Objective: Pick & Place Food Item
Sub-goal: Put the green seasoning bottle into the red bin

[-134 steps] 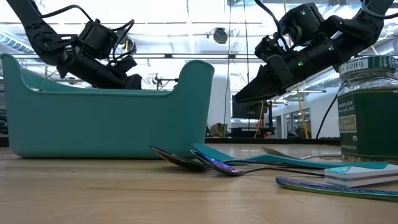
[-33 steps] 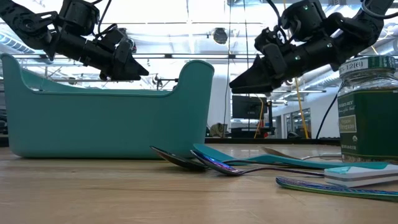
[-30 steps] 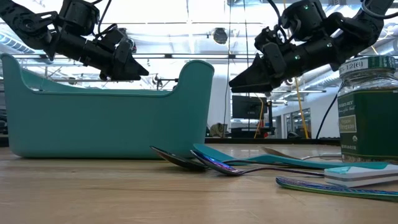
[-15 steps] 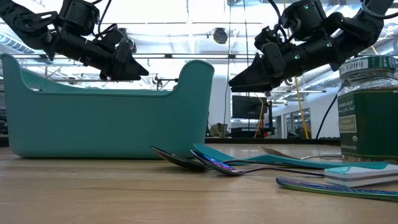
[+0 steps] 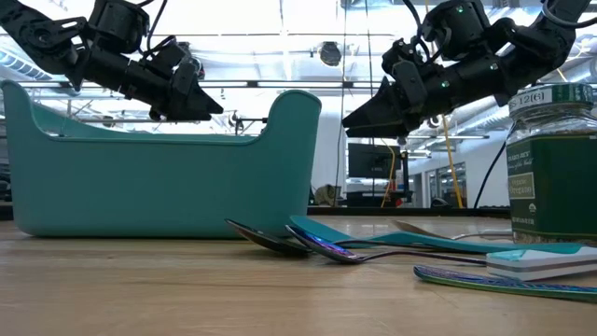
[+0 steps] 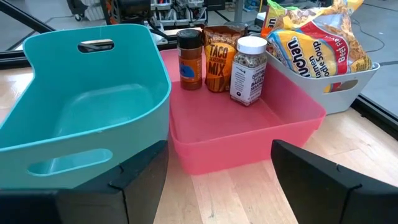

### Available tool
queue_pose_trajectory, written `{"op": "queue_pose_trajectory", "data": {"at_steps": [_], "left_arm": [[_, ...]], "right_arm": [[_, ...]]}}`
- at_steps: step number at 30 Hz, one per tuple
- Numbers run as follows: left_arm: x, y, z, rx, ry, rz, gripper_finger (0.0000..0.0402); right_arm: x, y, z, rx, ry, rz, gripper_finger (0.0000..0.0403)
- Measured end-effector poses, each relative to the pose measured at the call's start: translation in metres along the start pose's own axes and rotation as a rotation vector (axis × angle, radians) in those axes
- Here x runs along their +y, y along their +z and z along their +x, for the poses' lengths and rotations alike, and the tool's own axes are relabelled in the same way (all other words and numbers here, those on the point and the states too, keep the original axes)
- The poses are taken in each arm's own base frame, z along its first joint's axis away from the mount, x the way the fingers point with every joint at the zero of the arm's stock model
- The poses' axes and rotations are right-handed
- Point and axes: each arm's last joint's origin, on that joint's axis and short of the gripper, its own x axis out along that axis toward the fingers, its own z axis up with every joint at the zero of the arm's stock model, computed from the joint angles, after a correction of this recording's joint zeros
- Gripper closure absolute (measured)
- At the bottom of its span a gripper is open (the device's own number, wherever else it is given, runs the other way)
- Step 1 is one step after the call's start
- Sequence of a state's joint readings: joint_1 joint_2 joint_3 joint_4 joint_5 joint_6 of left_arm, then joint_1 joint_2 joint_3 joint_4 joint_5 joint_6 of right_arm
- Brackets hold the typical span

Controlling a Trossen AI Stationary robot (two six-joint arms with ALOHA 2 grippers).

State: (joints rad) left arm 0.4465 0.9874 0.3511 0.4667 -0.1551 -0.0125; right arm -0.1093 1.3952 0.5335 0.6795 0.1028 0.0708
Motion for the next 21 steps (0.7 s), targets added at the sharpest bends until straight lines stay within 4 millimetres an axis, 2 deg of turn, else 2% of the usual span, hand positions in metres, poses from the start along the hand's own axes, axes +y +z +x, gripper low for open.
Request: {"op": "queue_pose_trajectory", "data": {"at_steps": [15, 21], "left_arm": [[0.0000, 0.0000, 0.0000, 0.000, 0.000, 0.000, 0.0117], [0.0000, 0.0000, 0.0000, 0.000, 0.000, 0.000, 0.0117]], "right_arm": [[0.0000, -0.0001, 0.0000, 0.001, 0.000, 0.000, 0.0124], [0.0000, -0.0002, 0.0000, 0.002, 0.001, 0.049, 0.0124]]}}
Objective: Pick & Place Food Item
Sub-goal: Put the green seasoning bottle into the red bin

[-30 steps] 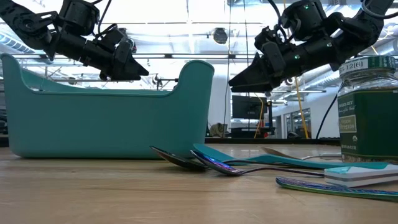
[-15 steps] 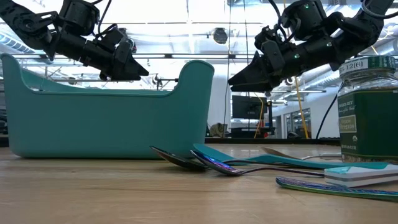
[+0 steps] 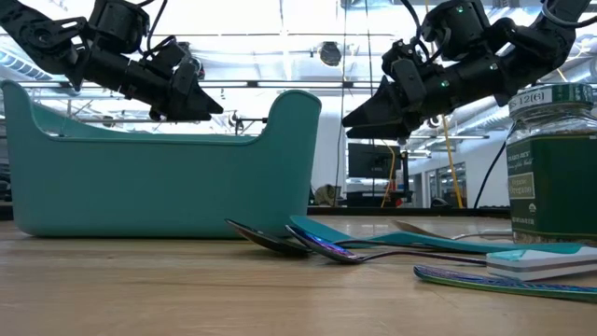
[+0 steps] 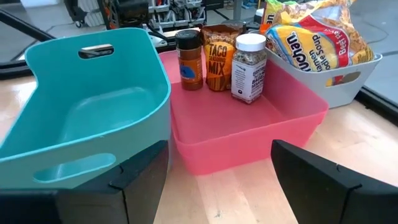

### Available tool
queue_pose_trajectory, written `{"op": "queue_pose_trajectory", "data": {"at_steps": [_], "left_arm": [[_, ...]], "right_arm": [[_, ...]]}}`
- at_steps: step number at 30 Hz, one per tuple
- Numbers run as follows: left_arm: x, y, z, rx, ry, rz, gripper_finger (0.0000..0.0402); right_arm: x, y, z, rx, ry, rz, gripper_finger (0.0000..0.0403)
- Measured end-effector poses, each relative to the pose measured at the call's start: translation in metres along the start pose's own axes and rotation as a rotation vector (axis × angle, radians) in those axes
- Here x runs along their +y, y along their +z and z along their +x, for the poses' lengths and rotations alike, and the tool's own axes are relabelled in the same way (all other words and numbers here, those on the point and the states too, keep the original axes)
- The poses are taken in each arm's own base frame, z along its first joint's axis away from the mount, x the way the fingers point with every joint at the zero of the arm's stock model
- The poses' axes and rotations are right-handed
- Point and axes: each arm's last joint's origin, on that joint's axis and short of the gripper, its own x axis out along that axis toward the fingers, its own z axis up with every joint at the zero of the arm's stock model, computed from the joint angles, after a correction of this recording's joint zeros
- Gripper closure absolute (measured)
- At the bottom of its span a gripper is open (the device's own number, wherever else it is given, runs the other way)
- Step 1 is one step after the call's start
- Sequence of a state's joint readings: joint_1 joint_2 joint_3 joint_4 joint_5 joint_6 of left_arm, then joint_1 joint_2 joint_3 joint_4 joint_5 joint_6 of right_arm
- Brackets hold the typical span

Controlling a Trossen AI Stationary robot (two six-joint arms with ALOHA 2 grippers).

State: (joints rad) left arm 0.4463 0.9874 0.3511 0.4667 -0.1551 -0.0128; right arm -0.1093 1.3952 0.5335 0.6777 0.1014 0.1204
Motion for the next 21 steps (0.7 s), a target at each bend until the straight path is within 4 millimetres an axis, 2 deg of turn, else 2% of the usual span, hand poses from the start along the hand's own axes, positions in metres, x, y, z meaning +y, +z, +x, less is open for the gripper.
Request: {"op": "queue_pose_trajectory", "data": {"at_steps": [4, 8, 10, 12, 15, 21], "left_arm": [[0.000, 0.000, 0.000, 0.000, 0.000, 0.000, 0.0117], [0.000, 0.000, 0.000, 0.000, 0.000, -0.010, 0.0117], [0.000, 0.000, 0.000, 0.000, -0.006, -0.014, 0.0117], [-0.001, 0.000, 0.000, 0.001, -0.024, -0.020, 0.0117], [-0.002, 0.001, 0.000, -0.006, -0.038, -0.027, 0.0117], [-0.006, 0.001, -0.001, -0.004, -0.078, -0.048, 0.0117]], "right_arm": [[0.003, 0.002, 0.000, -0.014, 0.098, 0.043, 0.0124], [0.019, 0.011, -0.003, -0.019, 0.233, 0.075, 0.0114], [0.032, 0.016, -0.007, 0.031, 0.273, 0.050, 0.0102], [0.050, 0.029, -0.007, 0.089, 0.313, 0.011, 0.0089], [0.080, 0.044, -0.016, 0.258, 0.317, -0.084, 0.0073], [0.130, 0.067, -0.048, 0.457, 0.251, -0.221, 0.0072]]}}
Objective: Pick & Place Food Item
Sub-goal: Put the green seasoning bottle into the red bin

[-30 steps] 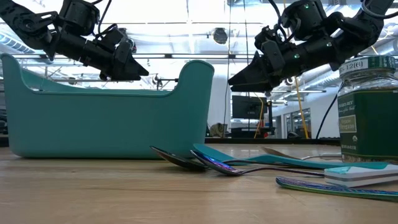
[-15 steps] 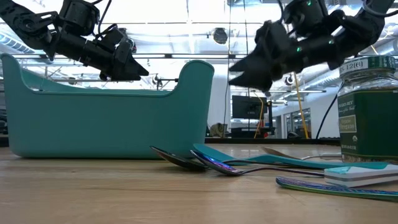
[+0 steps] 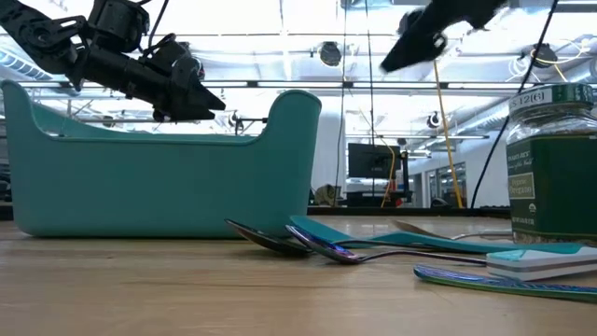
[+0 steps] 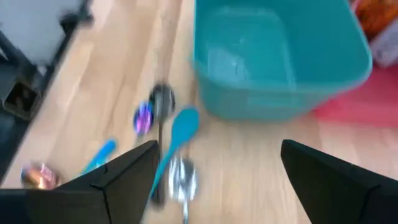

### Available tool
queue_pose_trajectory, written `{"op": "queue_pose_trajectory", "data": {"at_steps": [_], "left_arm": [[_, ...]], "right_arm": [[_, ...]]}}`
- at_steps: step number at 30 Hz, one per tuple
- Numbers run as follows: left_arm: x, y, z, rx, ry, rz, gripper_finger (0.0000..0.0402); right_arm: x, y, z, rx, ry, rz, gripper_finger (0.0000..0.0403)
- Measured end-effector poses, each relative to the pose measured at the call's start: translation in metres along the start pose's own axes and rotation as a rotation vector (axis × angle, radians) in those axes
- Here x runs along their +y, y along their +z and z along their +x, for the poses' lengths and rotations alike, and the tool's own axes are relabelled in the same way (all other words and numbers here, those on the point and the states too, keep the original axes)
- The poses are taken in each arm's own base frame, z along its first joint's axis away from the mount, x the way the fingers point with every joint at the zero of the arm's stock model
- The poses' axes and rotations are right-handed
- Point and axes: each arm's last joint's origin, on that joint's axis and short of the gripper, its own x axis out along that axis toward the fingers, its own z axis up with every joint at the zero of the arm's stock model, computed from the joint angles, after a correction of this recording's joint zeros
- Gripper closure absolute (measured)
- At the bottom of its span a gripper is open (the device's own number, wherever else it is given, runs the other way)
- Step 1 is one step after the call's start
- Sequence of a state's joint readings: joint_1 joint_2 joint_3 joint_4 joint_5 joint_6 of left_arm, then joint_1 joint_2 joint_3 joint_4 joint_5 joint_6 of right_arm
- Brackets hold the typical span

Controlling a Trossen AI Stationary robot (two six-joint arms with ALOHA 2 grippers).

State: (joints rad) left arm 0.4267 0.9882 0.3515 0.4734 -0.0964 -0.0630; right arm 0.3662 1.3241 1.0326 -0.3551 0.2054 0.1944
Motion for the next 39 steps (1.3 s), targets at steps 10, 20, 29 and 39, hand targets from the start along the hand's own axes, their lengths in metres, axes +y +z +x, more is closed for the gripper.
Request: {"op": "queue_pose_trajectory", "data": {"at_steps": [10, 20, 29, 39], "left_arm": [[-0.007, 0.000, -0.001, 0.002, -0.043, -0.030, 0.0117], [-0.007, 0.000, -0.001, 0.001, -0.041, -0.076, 0.0117], [-0.006, 0.000, -0.001, 0.002, -0.040, -0.099, 0.0117], [-0.006, 0.000, -0.001, 0.002, -0.039, -0.099, 0.0117]], "right_arm": [[0.050, -0.024, -0.034, 0.195, -0.041, 0.068, 0.0088], [0.061, -0.045, -0.033, 0.242, -0.040, 0.151, 0.0088], [0.061, -0.066, -0.012, 0.171, 0.010, 0.131, 0.0089], [0.061, -0.076, -0.004, 0.137, 0.030, 0.148, 0.0090]]}}
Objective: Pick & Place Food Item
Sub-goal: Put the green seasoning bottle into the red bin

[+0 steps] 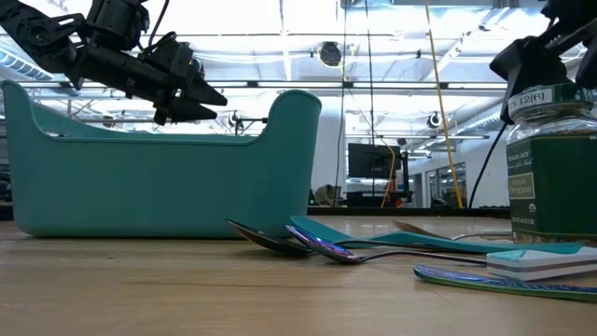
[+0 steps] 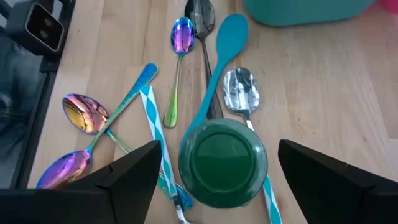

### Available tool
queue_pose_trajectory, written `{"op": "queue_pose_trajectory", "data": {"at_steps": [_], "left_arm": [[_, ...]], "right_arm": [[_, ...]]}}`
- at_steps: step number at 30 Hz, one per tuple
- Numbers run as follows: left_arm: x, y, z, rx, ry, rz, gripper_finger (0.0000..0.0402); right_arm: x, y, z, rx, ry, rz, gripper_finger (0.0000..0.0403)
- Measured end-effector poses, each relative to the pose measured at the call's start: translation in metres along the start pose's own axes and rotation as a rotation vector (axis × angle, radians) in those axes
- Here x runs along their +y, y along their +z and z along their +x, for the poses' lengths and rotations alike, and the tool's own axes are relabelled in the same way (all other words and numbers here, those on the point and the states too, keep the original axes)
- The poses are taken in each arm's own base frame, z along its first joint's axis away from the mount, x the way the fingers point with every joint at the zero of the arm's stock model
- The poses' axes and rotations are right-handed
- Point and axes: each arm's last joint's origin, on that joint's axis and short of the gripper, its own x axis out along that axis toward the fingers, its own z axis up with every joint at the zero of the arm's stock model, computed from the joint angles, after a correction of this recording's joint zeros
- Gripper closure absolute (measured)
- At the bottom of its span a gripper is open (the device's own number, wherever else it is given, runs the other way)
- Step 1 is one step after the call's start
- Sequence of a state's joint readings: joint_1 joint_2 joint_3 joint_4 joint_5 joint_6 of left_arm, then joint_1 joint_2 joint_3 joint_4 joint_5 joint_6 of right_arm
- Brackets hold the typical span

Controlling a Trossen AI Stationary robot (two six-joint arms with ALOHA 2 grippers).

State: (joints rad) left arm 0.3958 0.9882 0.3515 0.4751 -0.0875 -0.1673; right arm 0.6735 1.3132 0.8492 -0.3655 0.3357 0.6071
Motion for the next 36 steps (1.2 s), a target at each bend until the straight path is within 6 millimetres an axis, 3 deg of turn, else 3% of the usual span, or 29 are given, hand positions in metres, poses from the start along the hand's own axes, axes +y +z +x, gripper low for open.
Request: {"op": "queue_pose_trajectory", "data": {"at_steps": [6, 15, 19, 29, 36], "left_arm": [[0.000, 0.000, 0.000, 0.000, 0.000, 0.000, 0.0117], [0.000, 0.000, 0.000, 0.001, 0.000, 0.002, 0.0117], [0.000, 0.000, 0.000, 0.001, 0.000, 0.003, 0.0117], [0.000, 0.000, 0.000, 0.004, -0.009, 0.018, 0.0117], [0.000, -0.001, 0.000, 0.012, -0.008, 0.035, 0.0117]], "right_arm": [[-0.002, 0.000, 0.003, 0.004, -0.013, 0.013, 0.0100], [-0.006, -0.001, 0.013, 0.064, -0.004, 0.027, 0.0205], [-0.009, 0.004, 0.009, 0.043, 0.011, 0.044, 0.0211], [-0.028, 0.053, -0.017, -0.125, 0.020, 0.033, 0.0211], [-0.077, 0.081, -0.027, -0.203, -0.094, 0.004, 0.0211]]}}
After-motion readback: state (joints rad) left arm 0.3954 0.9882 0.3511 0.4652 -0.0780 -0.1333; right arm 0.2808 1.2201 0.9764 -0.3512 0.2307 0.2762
